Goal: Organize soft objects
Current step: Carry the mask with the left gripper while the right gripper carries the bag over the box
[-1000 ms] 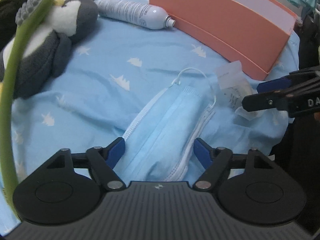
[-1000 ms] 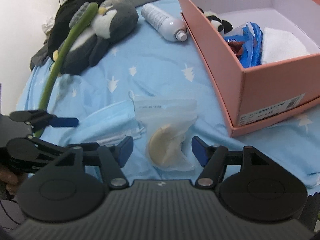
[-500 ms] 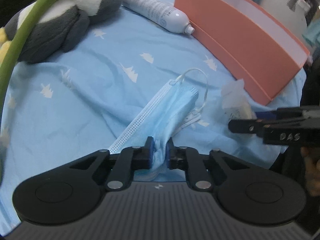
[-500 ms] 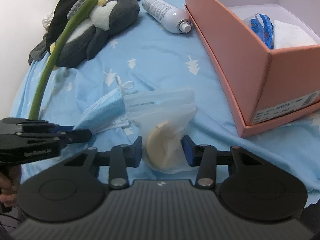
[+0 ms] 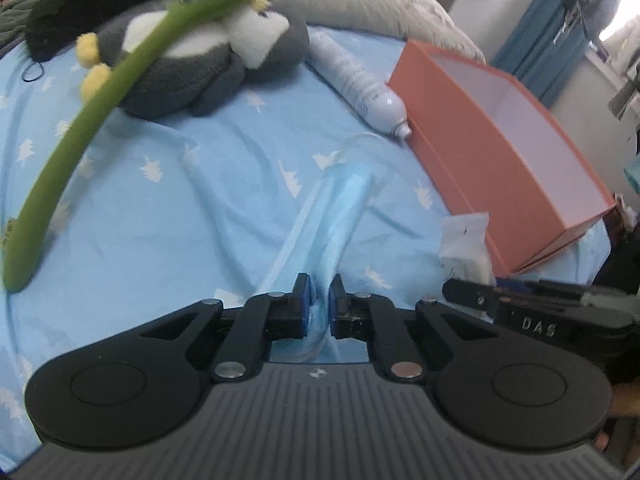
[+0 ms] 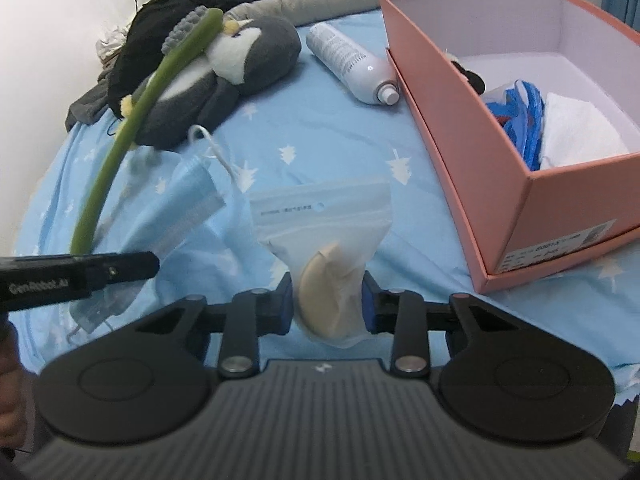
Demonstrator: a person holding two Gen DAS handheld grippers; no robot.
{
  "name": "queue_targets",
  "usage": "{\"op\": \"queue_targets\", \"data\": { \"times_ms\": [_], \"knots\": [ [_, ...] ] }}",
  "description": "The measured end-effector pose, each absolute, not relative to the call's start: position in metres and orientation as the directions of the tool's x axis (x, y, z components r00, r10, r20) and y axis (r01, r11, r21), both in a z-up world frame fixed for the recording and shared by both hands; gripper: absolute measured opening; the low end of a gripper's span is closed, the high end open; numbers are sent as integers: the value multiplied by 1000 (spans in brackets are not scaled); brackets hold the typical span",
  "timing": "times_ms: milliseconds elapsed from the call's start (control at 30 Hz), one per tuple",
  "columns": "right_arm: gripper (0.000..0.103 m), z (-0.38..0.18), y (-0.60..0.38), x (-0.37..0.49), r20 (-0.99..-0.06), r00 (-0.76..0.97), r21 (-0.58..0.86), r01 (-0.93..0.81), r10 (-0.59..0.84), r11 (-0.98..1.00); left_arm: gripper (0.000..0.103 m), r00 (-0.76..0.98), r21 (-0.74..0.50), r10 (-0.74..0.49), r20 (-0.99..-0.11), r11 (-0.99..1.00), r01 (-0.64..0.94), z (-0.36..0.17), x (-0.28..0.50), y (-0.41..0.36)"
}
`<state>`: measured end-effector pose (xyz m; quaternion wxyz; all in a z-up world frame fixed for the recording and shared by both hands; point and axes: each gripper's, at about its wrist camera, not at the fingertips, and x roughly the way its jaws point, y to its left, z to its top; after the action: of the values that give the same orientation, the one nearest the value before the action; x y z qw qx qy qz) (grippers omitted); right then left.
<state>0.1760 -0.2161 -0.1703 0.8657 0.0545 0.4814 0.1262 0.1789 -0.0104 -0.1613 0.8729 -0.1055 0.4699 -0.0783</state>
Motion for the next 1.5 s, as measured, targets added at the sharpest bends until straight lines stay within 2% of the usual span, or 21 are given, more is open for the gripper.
{"op": "queue_targets", "data": {
  "times_ms": [333,767,1200,1500],
  "knots": [
    [36,-139,-215,152,-783,557,218,-172,277,961,11,608,-265,-216,-764,964,9,-121,159,-14],
    [36,-73,-226,145,-681,677,198,-195,278,960,12,680,-291,-235,-695,956,33,-63,155,-31],
    [36,-4,-255,171,-558,800,140,-169,218,976,12,721,-337,-317,-616,933,122,2,196,-72],
    [36,19,-290,201,-542,825,108,-118,158,987,12,718,-354,-388,-578,912,208,30,246,-124]
  ]
}}
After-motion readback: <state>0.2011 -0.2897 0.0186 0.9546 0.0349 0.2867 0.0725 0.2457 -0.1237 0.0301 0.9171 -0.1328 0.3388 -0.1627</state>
